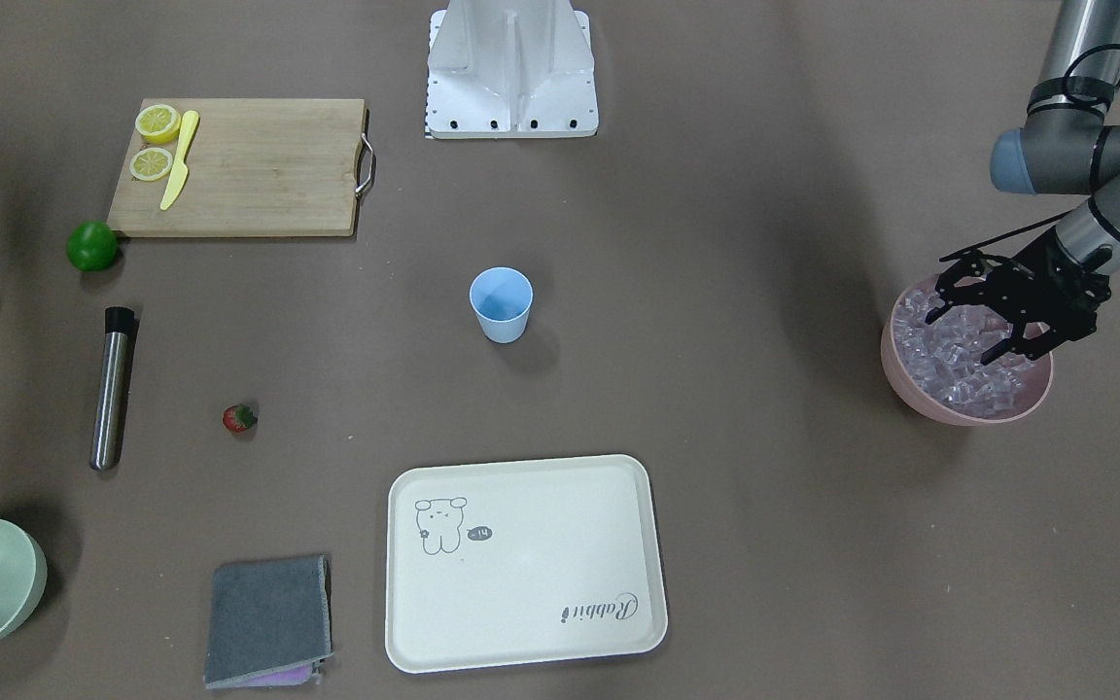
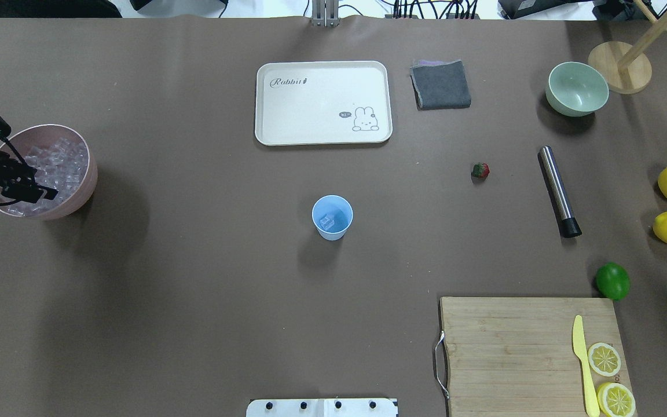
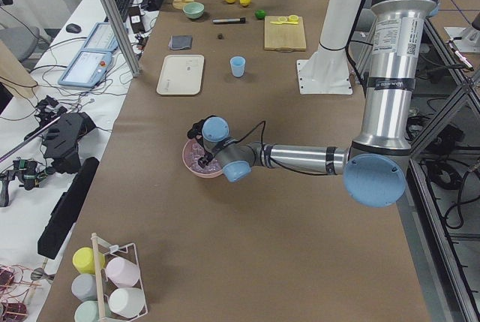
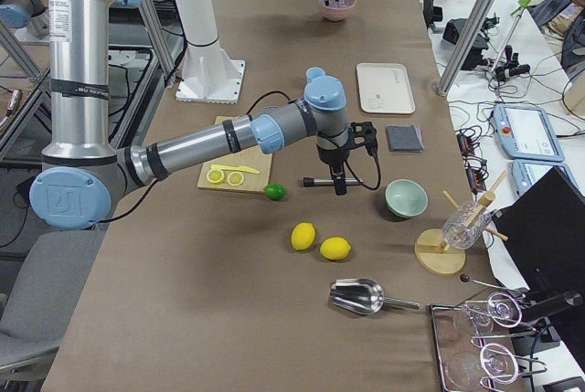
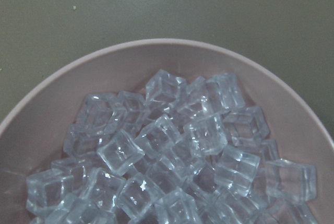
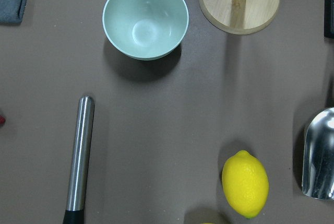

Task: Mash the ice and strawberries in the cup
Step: 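Grasp another ice cube with the left gripper and lift it, then carry the ice cube with the left gripper to the blue cup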

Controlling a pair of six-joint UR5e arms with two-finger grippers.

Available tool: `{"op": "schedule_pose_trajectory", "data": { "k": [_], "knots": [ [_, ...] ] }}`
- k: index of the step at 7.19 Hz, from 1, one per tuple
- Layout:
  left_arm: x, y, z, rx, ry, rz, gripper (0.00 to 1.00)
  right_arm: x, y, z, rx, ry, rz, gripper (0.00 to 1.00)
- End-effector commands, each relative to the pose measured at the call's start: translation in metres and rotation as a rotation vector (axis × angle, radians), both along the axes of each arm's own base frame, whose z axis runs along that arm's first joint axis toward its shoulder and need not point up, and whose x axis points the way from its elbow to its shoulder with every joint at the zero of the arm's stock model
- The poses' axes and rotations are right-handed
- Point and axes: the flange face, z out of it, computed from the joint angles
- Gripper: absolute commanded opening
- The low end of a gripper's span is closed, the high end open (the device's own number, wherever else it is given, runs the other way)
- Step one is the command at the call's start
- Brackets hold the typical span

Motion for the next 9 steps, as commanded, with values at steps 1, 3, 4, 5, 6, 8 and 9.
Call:
{"op": "schedule_pose_trajectory", "data": {
  "k": [1, 3, 4, 5, 6, 8, 9],
  "knots": [
    [-0.002, 0.003, 0.003, 0.007, -0.009, -0.005, 0.33, 0.000, -0.001, -0.003, 0.003, -0.002, 0.000, 1.00],
    [-0.001, 0.002, 0.001, 0.011, -0.006, -0.005, 0.00, -0.001, -0.002, -0.004, 0.006, -0.004, -0.001, 1.00],
    [0.000, 0.001, -0.003, 0.014, 0.001, 0.001, 0.00, 0.000, 0.001, -0.004, 0.001, -0.014, -0.005, 1.00],
    [-0.002, 0.000, -0.006, 0.016, 0.006, 0.000, 0.00, 0.000, 0.003, -0.007, 0.002, -0.018, -0.005, 1.00],
    [-0.005, 0.003, -0.018, 0.025, 0.026, 0.010, 0.00, 0.000, 0.003, -0.007, 0.000, -0.020, -0.001, 1.00],
    [-0.020, 0.003, -0.039, 0.019, 0.093, 0.050, 0.00, 0.000, 0.003, -0.005, -0.005, -0.017, 0.000, 1.00],
    [-0.017, -0.001, -0.048, 0.027, 0.105, 0.053, 0.00, 0.000, 0.003, -0.005, -0.005, -0.017, 0.000, 1.00]
  ]
}}
